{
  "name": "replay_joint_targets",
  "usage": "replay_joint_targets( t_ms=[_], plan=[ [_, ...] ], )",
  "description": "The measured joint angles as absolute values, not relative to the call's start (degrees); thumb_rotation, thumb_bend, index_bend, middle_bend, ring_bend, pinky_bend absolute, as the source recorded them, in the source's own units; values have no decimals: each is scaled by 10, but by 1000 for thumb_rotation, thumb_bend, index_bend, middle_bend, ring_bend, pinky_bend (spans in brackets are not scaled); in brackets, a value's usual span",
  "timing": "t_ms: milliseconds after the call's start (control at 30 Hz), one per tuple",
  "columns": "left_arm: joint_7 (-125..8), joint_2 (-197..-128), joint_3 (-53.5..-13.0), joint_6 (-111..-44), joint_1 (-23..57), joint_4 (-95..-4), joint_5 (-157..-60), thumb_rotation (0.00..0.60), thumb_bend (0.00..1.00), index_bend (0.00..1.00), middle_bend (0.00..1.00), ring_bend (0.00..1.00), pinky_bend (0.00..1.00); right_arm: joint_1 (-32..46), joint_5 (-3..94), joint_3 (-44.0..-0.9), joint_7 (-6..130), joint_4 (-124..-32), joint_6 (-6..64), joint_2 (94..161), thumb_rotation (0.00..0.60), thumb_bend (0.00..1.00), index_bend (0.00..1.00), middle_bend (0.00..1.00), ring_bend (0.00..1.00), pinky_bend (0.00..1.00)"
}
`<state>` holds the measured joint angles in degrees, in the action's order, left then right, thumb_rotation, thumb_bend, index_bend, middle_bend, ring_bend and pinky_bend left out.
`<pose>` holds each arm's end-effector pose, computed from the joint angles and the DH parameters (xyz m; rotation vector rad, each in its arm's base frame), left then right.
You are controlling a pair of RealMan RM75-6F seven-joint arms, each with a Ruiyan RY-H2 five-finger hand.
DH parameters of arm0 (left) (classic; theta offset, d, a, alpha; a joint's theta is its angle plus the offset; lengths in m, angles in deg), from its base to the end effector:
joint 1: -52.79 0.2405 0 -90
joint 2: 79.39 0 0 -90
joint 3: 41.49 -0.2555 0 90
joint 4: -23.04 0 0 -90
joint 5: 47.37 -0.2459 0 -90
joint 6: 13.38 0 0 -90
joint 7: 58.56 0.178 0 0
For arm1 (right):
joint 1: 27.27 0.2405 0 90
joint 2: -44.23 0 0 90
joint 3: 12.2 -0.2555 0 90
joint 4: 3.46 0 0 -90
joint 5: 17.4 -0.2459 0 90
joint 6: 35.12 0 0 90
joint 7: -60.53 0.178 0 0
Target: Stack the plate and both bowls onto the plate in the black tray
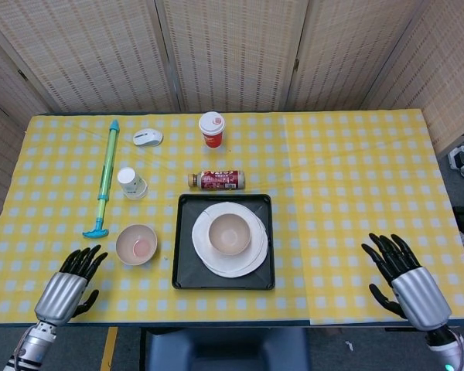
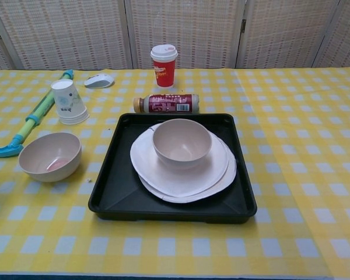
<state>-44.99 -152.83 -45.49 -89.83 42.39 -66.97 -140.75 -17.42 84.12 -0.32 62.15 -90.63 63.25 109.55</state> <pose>-0.2875 0.2076 0.0238 -1.7736 -0.8415 -0.7992 -0.2897 -0.1754 0.1079 1.6897 -0.7492 1.0870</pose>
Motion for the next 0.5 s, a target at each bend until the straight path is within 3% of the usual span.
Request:
replay_joint_targets(
  t_ms=[167, 233, 300, 500],
  plan=[
    [-419, -1558, -447, -886, 409, -645, -1412, 600, 425, 3, 189, 146, 262, -185, 848, -6, 637, -926, 628, 1071, 600, 404, 0, 0, 0, 0],
    [-402, -1569, -436, -885, 400, -636, -1412, 600, 418, 34, 302, 251, 385, -186, 851, -12, 640, -924, 624, 1073, 600, 404, 0, 0, 0, 0],
    [-398, -1578, -427, -885, 393, -625, -1413, 600, 413, 114, 485, 420, 560, -186, 851, -17, 640, -922, 618, 1076, 600, 404, 0, 0, 0, 0],
    [-394, -1600, -410, -866, 371, -592, -1400, 600, 372, 303, 876, 774, 857, -186, 847, -32, 638, -920, 597, 1084, 600, 403, 0, 0, 0, 0]
  ],
)
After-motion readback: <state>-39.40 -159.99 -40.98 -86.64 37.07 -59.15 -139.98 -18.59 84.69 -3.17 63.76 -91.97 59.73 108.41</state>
